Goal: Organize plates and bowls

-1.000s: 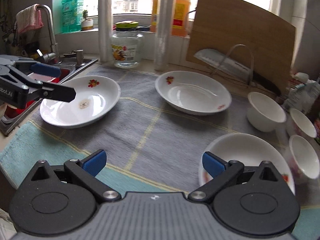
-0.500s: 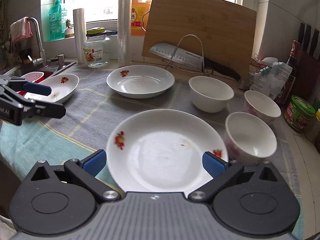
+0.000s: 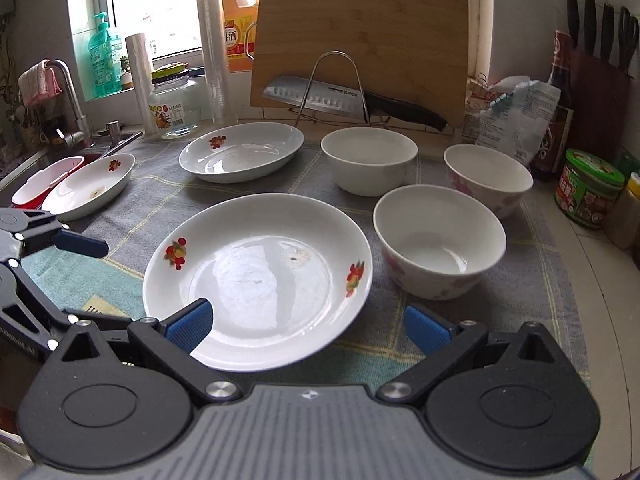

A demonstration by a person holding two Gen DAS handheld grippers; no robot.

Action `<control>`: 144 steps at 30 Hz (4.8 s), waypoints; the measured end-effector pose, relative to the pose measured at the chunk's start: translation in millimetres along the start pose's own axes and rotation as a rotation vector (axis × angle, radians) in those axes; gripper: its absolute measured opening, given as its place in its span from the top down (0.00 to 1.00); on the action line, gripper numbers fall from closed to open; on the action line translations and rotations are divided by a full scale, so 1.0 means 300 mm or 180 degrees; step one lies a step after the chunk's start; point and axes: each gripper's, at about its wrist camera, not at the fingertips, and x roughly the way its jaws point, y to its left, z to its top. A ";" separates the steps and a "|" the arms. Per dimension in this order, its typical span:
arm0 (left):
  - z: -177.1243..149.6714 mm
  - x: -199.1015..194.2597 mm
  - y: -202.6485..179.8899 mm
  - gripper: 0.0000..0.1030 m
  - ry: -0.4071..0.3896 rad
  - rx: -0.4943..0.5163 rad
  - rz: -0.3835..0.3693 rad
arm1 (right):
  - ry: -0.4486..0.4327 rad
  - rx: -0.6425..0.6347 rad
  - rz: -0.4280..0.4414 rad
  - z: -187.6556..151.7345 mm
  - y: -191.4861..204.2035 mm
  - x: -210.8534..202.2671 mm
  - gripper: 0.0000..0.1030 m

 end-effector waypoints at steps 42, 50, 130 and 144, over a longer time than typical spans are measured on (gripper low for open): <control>-0.004 0.130 -0.002 0.00 -0.0465 0.1047 -0.0513 | 0.0356 0.0535 -0.0196 0.033 0.020 0.119 0.00; 0.009 0.147 0.023 0.00 -0.0363 0.0868 -0.0613 | 0.0373 0.0466 -0.0120 0.051 0.005 0.146 0.00; 0.046 0.167 0.102 0.01 -0.0403 0.1385 -0.1280 | 0.0278 0.1166 0.0425 0.110 -0.053 0.275 0.00; 0.036 0.124 0.119 0.01 -0.0410 0.1286 -0.1250 | 0.0346 0.0991 0.0484 0.139 -0.020 0.253 0.00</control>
